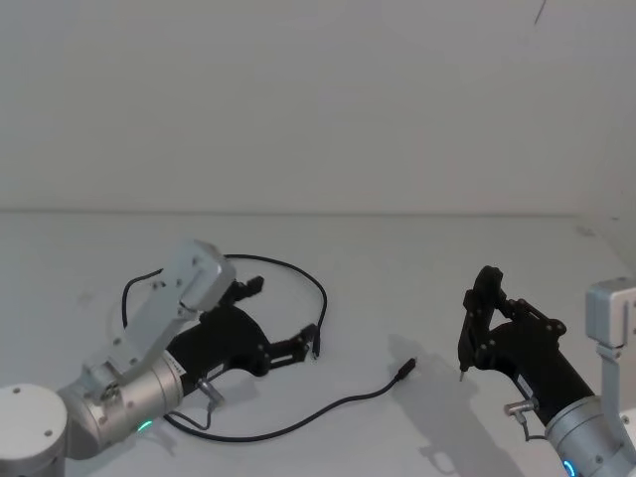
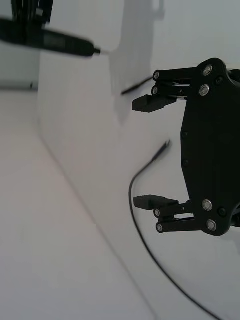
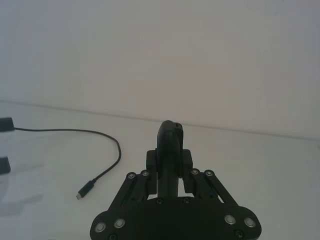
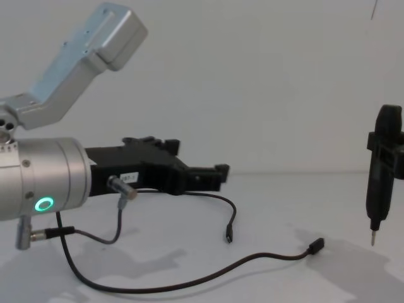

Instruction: Pick up the data cable with the one hand.

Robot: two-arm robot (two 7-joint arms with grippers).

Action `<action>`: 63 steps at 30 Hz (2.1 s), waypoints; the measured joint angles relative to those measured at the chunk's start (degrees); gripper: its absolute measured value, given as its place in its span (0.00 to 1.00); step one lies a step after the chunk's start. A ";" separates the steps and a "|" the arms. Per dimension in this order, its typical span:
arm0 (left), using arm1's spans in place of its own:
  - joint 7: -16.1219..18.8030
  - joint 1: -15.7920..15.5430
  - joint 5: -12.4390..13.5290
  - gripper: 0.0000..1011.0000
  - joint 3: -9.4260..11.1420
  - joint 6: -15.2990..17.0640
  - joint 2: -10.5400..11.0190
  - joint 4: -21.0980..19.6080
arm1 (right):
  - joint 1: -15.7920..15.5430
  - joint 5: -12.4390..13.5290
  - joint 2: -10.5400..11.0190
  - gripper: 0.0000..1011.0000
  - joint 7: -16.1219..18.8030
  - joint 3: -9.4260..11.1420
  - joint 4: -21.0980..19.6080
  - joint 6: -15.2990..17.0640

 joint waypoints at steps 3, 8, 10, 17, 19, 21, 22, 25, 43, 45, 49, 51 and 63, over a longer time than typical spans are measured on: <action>-2.57 -1.10 -0.95 0.99 0.80 1.90 0.24 0.12 | 0.00 0.00 0.00 0.28 0.00 0.00 0.00 0.00; -6.22 -3.02 -2.28 0.99 2.22 5.08 0.41 0.68 | 0.00 0.00 0.00 0.28 0.00 0.00 0.00 0.00; -7.79 -3.94 -2.85 0.99 2.96 6.74 0.41 1.05 | 0.00 0.00 0.00 0.28 0.00 0.00 0.00 0.00; -12.17 -7.17 -4.47 0.99 5.62 13.10 -0.06 2.78 | 0.00 0.00 0.00 0.28 0.00 0.00 0.00 0.00; -12.73 -7.89 -4.72 0.99 6.18 14.37 -0.31 3.30 | 0.00 0.00 0.00 0.28 0.00 0.00 0.00 0.00; -13.39 -8.77 -5.08 0.99 6.84 16.64 -0.68 4.01 | 0.00 0.00 0.00 0.28 0.00 0.00 0.00 0.00; -13.51 -9.17 -5.18 0.99 7.16 17.33 -0.89 4.34 | 0.00 0.00 0.00 0.28 0.00 0.00 0.00 0.00; -13.76 -10.24 -5.44 0.99 7.97 19.87 -1.57 5.27 | 0.00 0.00 0.00 0.28 0.00 0.00 0.00 0.00; -12.56 -14.68 -6.19 0.99 10.69 28.84 -5.60 10.61 | 0.00 0.00 0.00 0.28 0.00 0.00 0.00 0.00; -12.49 -14.89 -6.23 0.96 10.81 29.20 -5.81 10.87 | 0.00 0.00 0.00 0.28 0.00 0.00 0.00 0.00; -12.28 -15.40 -6.32 0.88 11.11 30.04 -6.32 11.51 | 0.00 0.00 0.00 0.28 0.00 0.00 0.00 0.00; -12.22 -15.56 -6.34 0.81 11.21 30.31 -6.50 11.70 | 0.00 0.00 0.00 0.28 0.00 0.00 0.00 0.00; -12.01 -16.13 -6.43 0.45 11.56 31.28 -7.05 12.43 | 0.00 0.00 0.00 0.28 0.00 0.00 0.00 0.00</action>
